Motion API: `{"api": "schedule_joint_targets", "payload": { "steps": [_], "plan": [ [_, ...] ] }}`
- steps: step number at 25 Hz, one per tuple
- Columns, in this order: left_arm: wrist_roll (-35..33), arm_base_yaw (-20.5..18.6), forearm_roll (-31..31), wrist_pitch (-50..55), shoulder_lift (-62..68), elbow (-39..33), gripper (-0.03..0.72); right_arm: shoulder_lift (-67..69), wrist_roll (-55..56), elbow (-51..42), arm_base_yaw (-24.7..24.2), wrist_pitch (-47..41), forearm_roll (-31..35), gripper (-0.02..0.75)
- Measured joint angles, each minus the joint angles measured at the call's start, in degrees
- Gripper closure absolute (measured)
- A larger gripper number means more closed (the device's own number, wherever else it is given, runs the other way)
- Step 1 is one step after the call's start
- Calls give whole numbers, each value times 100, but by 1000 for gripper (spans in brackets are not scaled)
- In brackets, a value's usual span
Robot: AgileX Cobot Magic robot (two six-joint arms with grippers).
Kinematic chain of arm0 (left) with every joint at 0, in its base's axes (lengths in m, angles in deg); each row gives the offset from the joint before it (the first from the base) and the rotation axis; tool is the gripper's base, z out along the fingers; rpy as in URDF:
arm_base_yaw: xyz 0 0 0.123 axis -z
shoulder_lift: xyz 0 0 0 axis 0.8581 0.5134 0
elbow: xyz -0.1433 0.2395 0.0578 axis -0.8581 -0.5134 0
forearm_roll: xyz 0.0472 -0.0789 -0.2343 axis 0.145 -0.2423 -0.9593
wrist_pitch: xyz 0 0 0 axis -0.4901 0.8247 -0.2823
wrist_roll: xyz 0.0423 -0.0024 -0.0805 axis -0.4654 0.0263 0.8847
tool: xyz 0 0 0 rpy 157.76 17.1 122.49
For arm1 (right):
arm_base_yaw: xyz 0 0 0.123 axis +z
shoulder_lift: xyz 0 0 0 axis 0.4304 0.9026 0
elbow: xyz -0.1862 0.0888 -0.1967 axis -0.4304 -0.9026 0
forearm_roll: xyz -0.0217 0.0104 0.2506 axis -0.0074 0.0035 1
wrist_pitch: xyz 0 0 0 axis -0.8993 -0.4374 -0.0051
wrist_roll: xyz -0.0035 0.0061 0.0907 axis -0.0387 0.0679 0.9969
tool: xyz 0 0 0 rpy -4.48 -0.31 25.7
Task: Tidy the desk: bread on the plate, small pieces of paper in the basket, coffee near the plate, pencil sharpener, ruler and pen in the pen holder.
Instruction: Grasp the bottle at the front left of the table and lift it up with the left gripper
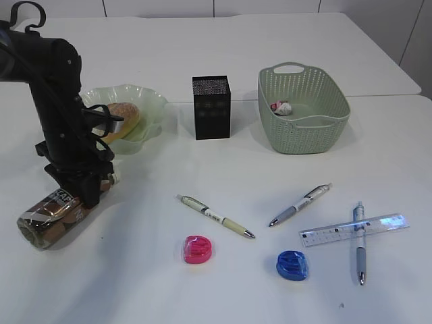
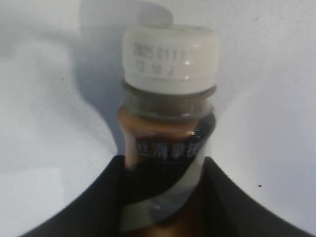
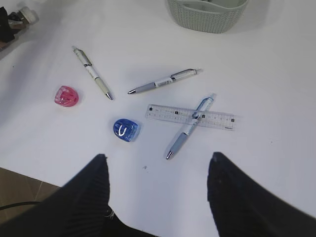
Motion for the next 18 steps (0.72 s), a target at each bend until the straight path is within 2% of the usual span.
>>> {"api": "schedule_joint_targets", "payload": {
  "steps": [12,18],
  "plan": [
    [0,0,-468,-9,-19,8,411,0,0,0,0,0,0,245],
    [0,0,-643,-53,-438,8,411,0,0,0,0,0,0,245]
  ]
}}
